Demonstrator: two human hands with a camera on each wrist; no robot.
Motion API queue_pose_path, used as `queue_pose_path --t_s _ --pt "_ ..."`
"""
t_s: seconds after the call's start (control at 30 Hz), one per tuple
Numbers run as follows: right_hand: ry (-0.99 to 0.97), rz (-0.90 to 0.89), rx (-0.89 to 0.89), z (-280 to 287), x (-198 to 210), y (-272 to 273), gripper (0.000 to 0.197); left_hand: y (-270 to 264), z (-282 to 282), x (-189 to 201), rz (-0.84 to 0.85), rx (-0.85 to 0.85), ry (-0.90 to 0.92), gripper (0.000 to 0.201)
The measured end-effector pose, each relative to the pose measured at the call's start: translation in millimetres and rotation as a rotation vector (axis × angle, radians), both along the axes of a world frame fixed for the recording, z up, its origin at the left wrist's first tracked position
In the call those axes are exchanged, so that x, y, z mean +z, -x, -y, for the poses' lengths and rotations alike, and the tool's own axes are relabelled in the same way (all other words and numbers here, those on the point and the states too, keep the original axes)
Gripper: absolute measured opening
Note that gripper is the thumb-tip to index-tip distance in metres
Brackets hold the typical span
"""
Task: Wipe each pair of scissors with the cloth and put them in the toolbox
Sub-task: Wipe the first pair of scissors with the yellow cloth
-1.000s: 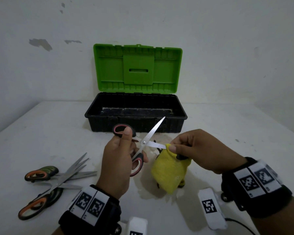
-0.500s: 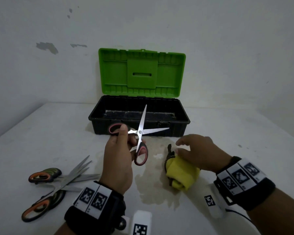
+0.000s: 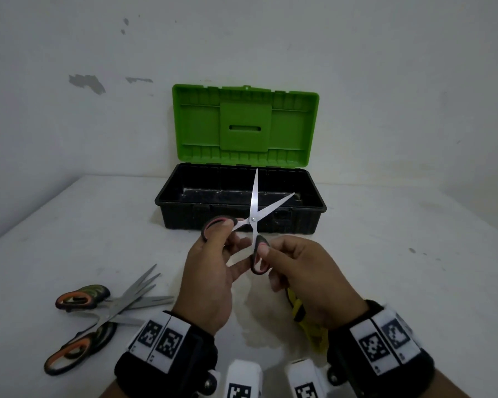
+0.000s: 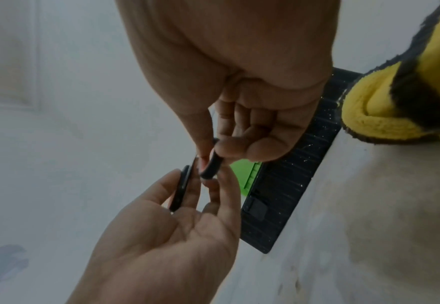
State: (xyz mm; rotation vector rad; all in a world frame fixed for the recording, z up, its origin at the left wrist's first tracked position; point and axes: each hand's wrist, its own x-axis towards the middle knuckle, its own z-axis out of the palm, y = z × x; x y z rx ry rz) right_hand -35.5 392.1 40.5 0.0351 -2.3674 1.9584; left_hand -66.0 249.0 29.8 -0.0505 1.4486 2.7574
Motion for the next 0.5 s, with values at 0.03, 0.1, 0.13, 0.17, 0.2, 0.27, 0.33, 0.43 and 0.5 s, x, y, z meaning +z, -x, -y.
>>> queue_pose_path --t_s 0.03,0.1,0.13,0.17,0.2,0.27,0.33,0.43,0.5 --pt "0.030 0.002 -0.002 -2 0 -1 0.022 0 5 -1 -0.003 0.008 0.046 0.015" --pt "0.075 0.015 -0.004 -7 0 -1 0.020 -1 15 -3 -0.024 0.023 0.130 0.016" --pt "0.089 0.025 -0.002 -10 1 -1 0.019 -2 20 -3 -0.044 0.029 0.178 0.016" --pt "0.101 0.038 0.003 -11 1 -1 0.018 -3 24 -2 -0.066 0.034 0.235 0.015" --pt "0.116 0.051 0.009 -12 1 -1 0.018 -3 28 -1 -0.088 0.036 0.303 0.014" --pt "0.169 0.075 0.011 -11 1 -1 0.019 -5 34 1 -0.135 0.009 0.445 0.012" --pt "0.239 0.105 0.008 -9 1 -1 0.014 -8 37 2 -0.173 -0.038 0.583 0.010" --pt "0.273 0.128 0.007 -2 -1 -1 0.016 -11 37 2 -0.198 -0.035 0.696 0.010" --pt "0.282 0.134 0.005 2 -3 -2 0.015 -11 36 2 -0.193 -0.010 0.681 0.010"
